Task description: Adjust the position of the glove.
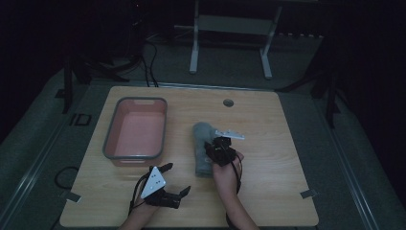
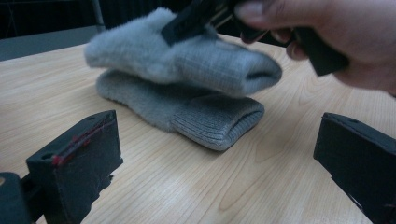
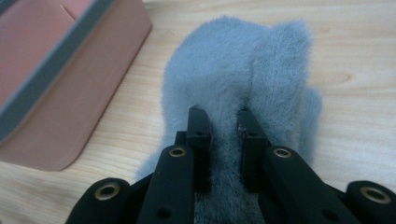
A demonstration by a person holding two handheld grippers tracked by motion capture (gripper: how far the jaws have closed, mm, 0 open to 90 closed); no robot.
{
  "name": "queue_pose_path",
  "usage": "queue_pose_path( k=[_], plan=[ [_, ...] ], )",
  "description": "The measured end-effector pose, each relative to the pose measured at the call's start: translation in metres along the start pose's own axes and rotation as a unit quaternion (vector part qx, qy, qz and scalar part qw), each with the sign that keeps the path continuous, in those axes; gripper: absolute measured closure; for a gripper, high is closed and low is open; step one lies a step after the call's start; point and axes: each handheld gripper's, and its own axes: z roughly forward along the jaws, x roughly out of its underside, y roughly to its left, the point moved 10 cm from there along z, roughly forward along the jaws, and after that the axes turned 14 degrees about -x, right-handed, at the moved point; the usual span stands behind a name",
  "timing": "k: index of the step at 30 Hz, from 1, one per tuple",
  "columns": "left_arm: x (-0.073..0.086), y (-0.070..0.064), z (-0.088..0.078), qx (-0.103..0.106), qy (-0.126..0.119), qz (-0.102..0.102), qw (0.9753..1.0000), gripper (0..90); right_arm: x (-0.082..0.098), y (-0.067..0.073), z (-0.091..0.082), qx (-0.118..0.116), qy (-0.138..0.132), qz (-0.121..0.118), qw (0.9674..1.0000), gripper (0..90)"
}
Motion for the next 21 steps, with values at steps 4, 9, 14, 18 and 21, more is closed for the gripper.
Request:
queue_pose_path(
  k=[4, 9, 14, 18, 21],
  plan=[
    [0.0, -0.001, 0.0, 0.002, 0.0, 0.0, 1.0, 1.0, 0.011, -0.003, 0.009, -0.008, 0.01, 0.01, 0.9999, 79.1],
    [-0.001, 0.0, 0.0, 0.002, 0.0, -0.004, 1.0, 1.0, 0.025, -0.006, 0.019, 0.0, 0.025, -0.004, 0.9997, 76.0],
    [-0.001, -0.003, 0.0, 0.005, -0.002, -0.006, 1.0, 1.0, 0.027, -0.009, 0.022, -0.01, 0.028, -0.002, 0.9996, 73.7],
    [-0.002, -0.003, -0.001, 0.009, -0.004, -0.013, 0.9999, 1.0, 0.027, -0.008, 0.022, -0.021, 0.028, 0.0, 0.9994, 66.9],
    [0.0, -0.001, 0.0, 0.004, 0.001, -0.009, 1.0, 1.0, 0.023, -0.006, 0.016, -0.032, 0.02, -0.004, 0.9993, 56.8]
  ],
)
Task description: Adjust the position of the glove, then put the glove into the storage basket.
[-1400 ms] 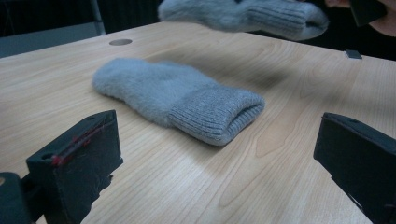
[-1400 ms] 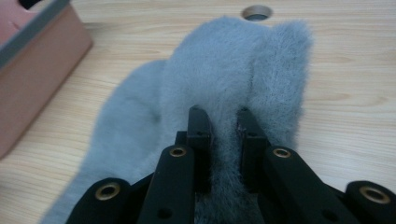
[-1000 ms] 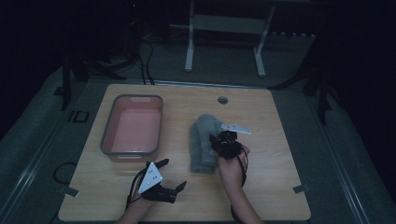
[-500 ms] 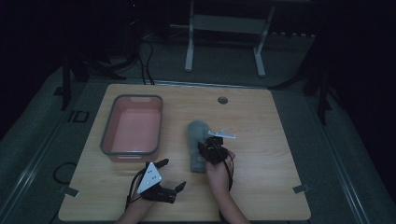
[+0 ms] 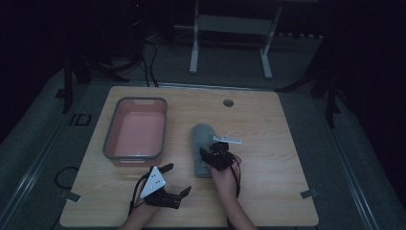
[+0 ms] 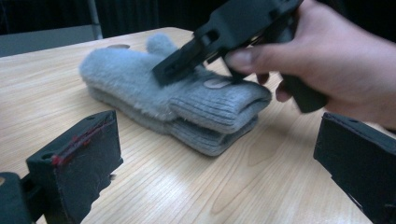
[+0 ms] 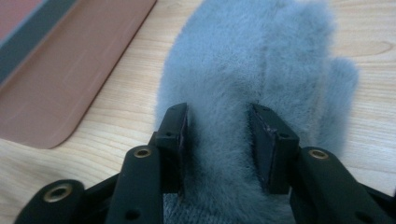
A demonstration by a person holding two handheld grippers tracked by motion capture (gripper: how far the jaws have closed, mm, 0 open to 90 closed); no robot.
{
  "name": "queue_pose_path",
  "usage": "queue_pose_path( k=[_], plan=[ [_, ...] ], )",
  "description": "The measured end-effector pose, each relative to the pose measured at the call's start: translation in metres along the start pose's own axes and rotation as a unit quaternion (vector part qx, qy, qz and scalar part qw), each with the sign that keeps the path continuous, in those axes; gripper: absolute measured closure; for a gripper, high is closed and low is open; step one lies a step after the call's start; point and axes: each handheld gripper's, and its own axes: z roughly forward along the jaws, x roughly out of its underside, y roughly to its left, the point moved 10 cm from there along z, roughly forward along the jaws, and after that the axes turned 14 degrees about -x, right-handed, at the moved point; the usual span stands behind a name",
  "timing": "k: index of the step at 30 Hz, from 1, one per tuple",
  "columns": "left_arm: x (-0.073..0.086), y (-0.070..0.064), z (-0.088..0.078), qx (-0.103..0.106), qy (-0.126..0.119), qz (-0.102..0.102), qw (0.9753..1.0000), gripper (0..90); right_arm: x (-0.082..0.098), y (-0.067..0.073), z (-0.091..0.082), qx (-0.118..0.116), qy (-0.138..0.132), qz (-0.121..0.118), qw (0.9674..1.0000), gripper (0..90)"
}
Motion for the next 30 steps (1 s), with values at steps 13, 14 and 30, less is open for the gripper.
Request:
queue_pose_path(
  k=[13, 14, 30],
  plan=[
    [0.005, 0.003, 0.004, -0.011, 0.029, -0.018, 0.9994, 1.0, -0.013, 0.01, -0.03, -0.052, 0.017, -0.088, 0.9946, 17.0],
    [0.006, 0.002, 0.004, -0.009, 0.038, -0.022, 0.999, 1.0, -0.011, 0.01, -0.031, -0.048, 0.029, -0.102, 0.9932, 12.7],
    [-0.025, 0.004, 0.018, 0.014, 0.093, -0.081, 0.9922, 1.0, -0.046, -0.03, -0.08, -0.031, 0.017, -0.259, 0.9652, 15.9]
  ],
)
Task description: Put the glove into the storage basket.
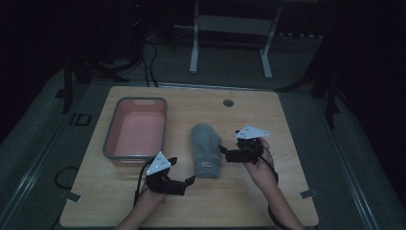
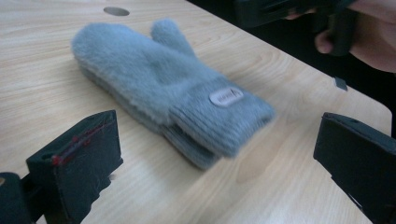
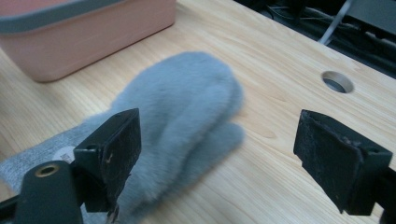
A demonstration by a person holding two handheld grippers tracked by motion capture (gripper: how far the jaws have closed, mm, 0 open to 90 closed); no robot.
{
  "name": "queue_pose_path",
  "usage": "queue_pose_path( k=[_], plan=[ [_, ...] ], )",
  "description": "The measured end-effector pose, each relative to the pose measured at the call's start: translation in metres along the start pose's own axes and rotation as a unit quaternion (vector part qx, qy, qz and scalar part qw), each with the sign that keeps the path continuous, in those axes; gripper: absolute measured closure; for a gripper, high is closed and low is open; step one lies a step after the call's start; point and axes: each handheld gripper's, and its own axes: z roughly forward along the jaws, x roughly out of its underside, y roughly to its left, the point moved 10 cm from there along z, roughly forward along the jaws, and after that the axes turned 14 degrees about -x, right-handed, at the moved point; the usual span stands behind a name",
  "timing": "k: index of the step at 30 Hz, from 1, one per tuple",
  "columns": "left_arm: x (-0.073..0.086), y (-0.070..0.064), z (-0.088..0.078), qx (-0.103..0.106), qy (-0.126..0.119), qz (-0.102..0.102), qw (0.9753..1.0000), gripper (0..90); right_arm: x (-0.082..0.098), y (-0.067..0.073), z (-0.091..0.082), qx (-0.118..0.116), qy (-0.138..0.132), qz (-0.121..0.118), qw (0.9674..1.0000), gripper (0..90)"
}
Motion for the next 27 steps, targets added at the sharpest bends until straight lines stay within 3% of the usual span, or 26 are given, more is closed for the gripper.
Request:
queue_pose_path(
  k=[3, 5, 7, 11, 15, 17, 18, 20, 21, 26, 27],
  plan=[
    [-0.018, 0.002, 0.01, -0.004, 0.02, 0.003, 0.9998, 1.0, -0.007, -0.008, -0.015, -0.001, -0.031, 0.006, 0.9995, 16.3],
    [-0.029, 0.003, 0.015, -0.015, 0.025, 0.011, 0.9995, 1.0, -0.009, -0.01, -0.019, -0.005, -0.043, 0.004, 0.9991, 11.2],
    [-0.039, 0.007, 0.022, -0.031, 0.03, 0.019, 0.9989, 1.0, -0.007, -0.013, -0.019, -0.005, -0.039, 0.016, 0.9991, 12.1],
    [-0.05, 0.014, 0.041, -0.056, 0.05, 0.027, 0.9968, 1.1, 0.003, -0.008, -0.006, -0.039, -0.009, 0.054, 0.9977, 15.2],
    [-0.051, 0.021, 0.06, -0.077, 0.076, 0.033, 0.9936, 2.4, 0.008, -0.005, 0.009, -0.055, 0.003, 0.063, 0.9965, 19.1],
    [-0.05, 0.023, 0.068, -0.085, 0.089, 0.026, 0.9921, 5.1, 0.01, -0.003, 0.016, -0.058, 0.014, 0.06, 0.9965, 13.1],
    [-0.05, 0.023, 0.072, -0.085, 0.093, 0.029, 0.9916, 5.1, 0.011, 0.0, 0.02, -0.071, 0.016, 0.06, 0.9955, 14.1],
    [-0.048, 0.027, 0.08, -0.102, 0.107, 0.036, 0.9884, 6.9, 0.012, -0.001, 0.028, -0.064, 0.023, 0.067, 0.9954, 14.6],
    [-0.048, 0.027, 0.08, -0.102, 0.107, 0.036, 0.9884, 9.7, 0.012, -0.001, 0.028, -0.064, 0.023, 0.067, 0.9954, 14.6],
    [-0.038, 0.03, 0.099, -0.116, 0.156, 0.019, 0.9807, 15.2, 0.02, -0.002, 0.048, -0.065, 0.058, 0.08, 0.993, 32.0],
    [-0.038, 0.03, 0.099, -0.116, 0.156, 0.019, 0.9807, 15.4, 0.02, -0.002, 0.048, -0.065, 0.058, 0.08, 0.993, 32.0]
  ],
)
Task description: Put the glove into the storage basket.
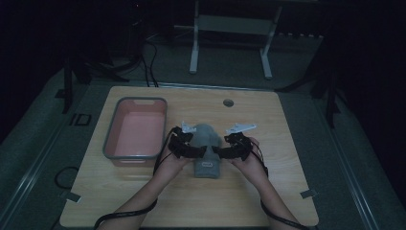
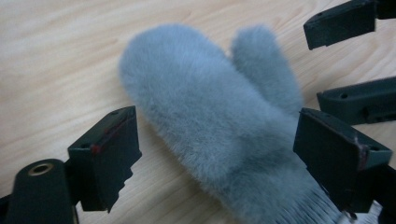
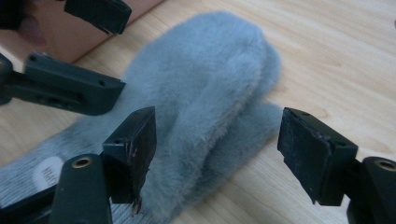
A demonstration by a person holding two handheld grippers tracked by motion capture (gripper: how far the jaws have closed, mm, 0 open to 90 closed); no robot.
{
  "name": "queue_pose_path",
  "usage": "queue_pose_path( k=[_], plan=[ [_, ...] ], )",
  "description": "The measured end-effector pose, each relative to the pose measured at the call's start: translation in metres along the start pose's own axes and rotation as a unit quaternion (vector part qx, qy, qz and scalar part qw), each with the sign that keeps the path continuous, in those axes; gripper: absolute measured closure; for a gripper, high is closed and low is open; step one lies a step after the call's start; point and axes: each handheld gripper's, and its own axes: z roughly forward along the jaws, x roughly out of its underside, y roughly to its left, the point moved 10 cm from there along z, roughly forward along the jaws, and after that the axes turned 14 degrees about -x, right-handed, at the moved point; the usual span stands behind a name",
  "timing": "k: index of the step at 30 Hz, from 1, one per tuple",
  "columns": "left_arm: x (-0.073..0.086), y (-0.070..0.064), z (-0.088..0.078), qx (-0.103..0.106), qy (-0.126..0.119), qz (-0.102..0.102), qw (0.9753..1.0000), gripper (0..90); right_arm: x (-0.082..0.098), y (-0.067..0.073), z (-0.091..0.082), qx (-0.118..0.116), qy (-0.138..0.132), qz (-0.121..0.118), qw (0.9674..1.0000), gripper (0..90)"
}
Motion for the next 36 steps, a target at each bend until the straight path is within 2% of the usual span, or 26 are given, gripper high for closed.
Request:
queue_pose_path(
  k=[1, 3, 6, 9, 11, 13, 16, 18, 21, 22, 23, 24, 25, 30, 32, 34, 36],
  plan=[
    [0.002, -0.001, 0.005, -0.005, 0.005, 0.003, 1.0, 16.4, 0.008, -0.003, 0.008, -0.008, 0.023, 0.023, 0.9994, 37.3],
    [0.006, -0.001, 0.009, -0.001, 0.018, -0.003, 0.9998, 18.0, 0.013, -0.002, 0.013, -0.028, 0.029, 0.036, 0.9986, 39.1],
    [0.013, 0.0, 0.014, 0.003, 0.03, -0.002, 0.9995, 18.0, 0.024, -0.006, 0.018, -0.021, 0.046, 0.038, 0.998, 35.2],
    [0.019, 0.0, 0.02, 0.015, 0.045, -0.004, 0.9989, 18.5, 0.028, -0.008, 0.022, -0.035, 0.044, 0.05, 0.9972, 34.4],
    [0.021, -0.001, 0.025, 0.023, 0.05, -0.004, 0.9985, 18.9, 0.03, -0.009, 0.025, -0.041, 0.052, 0.053, 0.9964, 34.4],
    [0.023, -0.002, 0.029, 0.033, 0.057, -0.012, 0.9978, 19.0, 0.033, -0.011, 0.03, -0.042, 0.061, 0.051, 0.996, 35.3],
    [0.025, -0.004, 0.034, 0.051, 0.059, -0.02, 0.9967, 19.1, 0.035, -0.013, 0.033, -0.058, 0.063, 0.06, 0.9945, 39.3],
    [0.026, -0.005, 0.036, 0.065, 0.063, -0.018, 0.9958, 19.3, 0.036, -0.014, 0.034, -0.064, 0.06, 0.071, 0.9936, 42.1],
    [0.026, -0.008, 0.04, 0.088, 0.063, -0.014, 0.994, 24.6, 0.037, -0.013, 0.035, -0.077, 0.058, 0.068, 0.993, 50.1],
    [0.026, -0.01, 0.039, 0.106, 0.063, -0.017, 0.9922, 27.6, 0.037, -0.012, 0.035, -0.082, 0.061, 0.069, 0.9924, 53.8],
    [0.026, -0.012, 0.039, 0.118, 0.062, -0.02, 0.9908, 36.4, 0.037, -0.011, 0.036, -0.083, 0.064, 0.065, 0.9924, 56.8],
    [0.026, -0.012, 0.039, 0.118, 0.062, -0.02, 0.9908, 39.2, 0.037, -0.011, 0.036, -0.083, 0.064, 0.065, 0.9924, 56.8],
    [0.026, -0.015, 0.038, 0.131, 0.057, -0.02, 0.9896, 45.9, 0.036, -0.009, 0.036, -0.09, 0.07, 0.062, 0.9915, 64.8],
    [0.024, -0.019, 0.035, 0.141, 0.056, -0.012, 0.9883, 64.8, 0.035, -0.006, 0.036, -0.089, 0.079, 0.063, 0.991, 71.3],
    [0.023, -0.02, 0.035, 0.141, 0.056, -0.007, 0.9884, 69.0, 0.035, -0.006, 0.036, -0.085, 0.078, 0.062, 0.9915, 74.7],
    [0.022, -0.02, 0.034, 0.141, 0.054, -0.009, 0.9885, 72.5, 0.034, -0.005, 0.036, -0.079, 0.069, 0.057, 0.9928, 76.9],
    [0.021, -0.02, 0.033, 0.143, 0.053, -0.008, 0.9882, 74.5, 0.034, -0.004, 0.034, -0.077, 0.059, 0.061, 0.9934, 78.6]
  ],
)
